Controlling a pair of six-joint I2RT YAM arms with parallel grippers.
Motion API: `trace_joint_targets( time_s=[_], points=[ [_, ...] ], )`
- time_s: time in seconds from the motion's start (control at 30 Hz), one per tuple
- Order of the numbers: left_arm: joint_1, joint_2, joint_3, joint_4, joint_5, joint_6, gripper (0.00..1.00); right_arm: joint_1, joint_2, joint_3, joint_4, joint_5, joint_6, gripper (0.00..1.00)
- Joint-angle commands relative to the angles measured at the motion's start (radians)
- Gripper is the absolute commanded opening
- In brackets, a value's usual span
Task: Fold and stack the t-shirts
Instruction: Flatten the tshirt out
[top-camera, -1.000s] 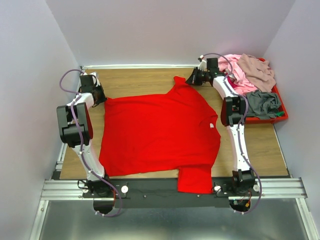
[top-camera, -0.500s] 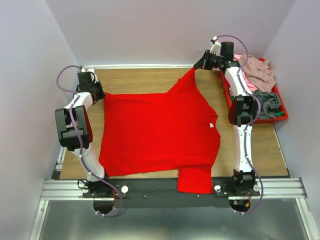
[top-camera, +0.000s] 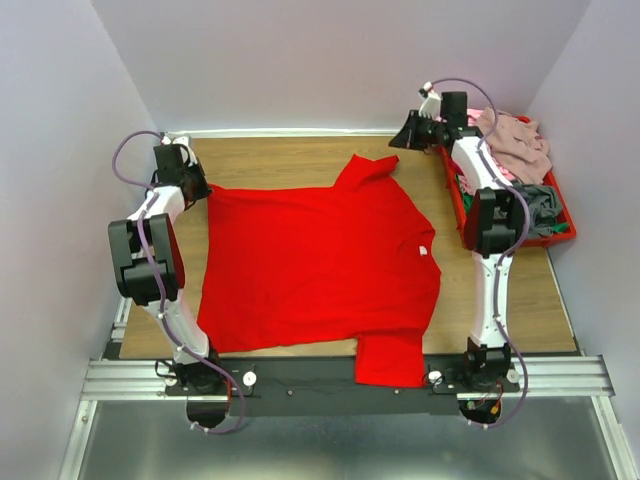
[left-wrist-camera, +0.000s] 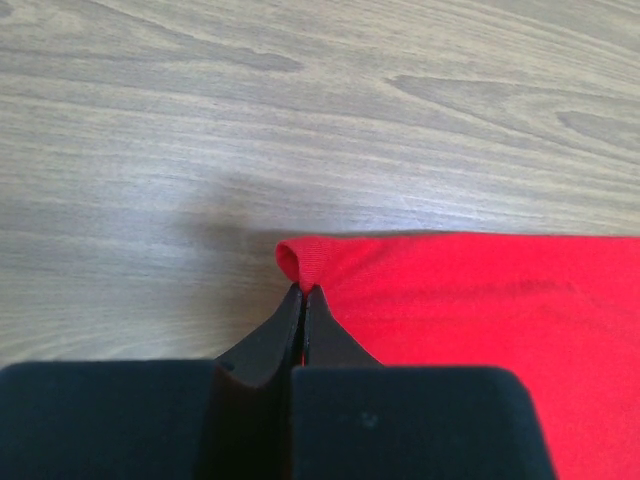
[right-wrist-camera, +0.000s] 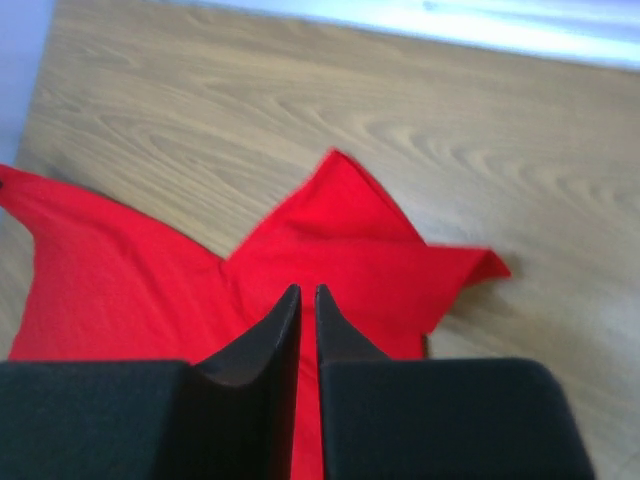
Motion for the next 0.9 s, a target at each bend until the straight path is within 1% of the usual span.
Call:
trace_joint_targets(
  time_s=[0.0, 0.03, 0.07, 0.13, 0.23, 0.33, 0.5, 0.7, 0.87],
  points=[
    [0.002, -0.034, -0.014, 0.021, 0.041, 0.014, 0.0, -0.008, -0.007, -0.123, -0.013, 0.105, -0.028, 0.25],
    [0.004, -0.028, -0.012, 0.022, 0.046, 0.014, 0.0, -0.012, 0.006, -0.129, -0.013, 0.107, -0.022, 0.3],
    [0.004, -0.026, -0.012, 0.022, 0.049, 0.012, 0.0, -0.014, 0.02, -0.128, -0.012, 0.107, -0.011, 0.41],
    [0.004, -0.021, -0.014, 0.021, 0.054, 0.015, 0.0, -0.02, 0.061, -0.108, -0.01, 0.11, 0.026, 0.52],
    [0.002, -0.021, -0.015, 0.022, 0.052, 0.017, 0.0, -0.022, 0.095, -0.07, -0.01, 0.098, 0.047, 0.62],
    [0.002, -0.021, -0.015, 0.021, 0.05, 0.017, 0.0, -0.026, 0.108, -0.047, -0.007, 0.087, 0.075, 0.63],
    [0.0, -0.02, -0.012, 0.019, 0.052, 0.017, 0.0, -0.032, 0.129, -0.034, 0.011, 0.084, 0.17, 0.62],
    [0.0, -0.017, -0.011, 0.019, 0.047, 0.019, 0.0, -0.034, 0.198, -0.01, 0.05, 0.009, 0.248, 0.59],
    [-0.001, -0.011, -0.009, 0.018, 0.044, 0.02, 0.0, -0.034, 0.249, 0.042, 0.074, -0.016, 0.29, 0.57]
  ],
)
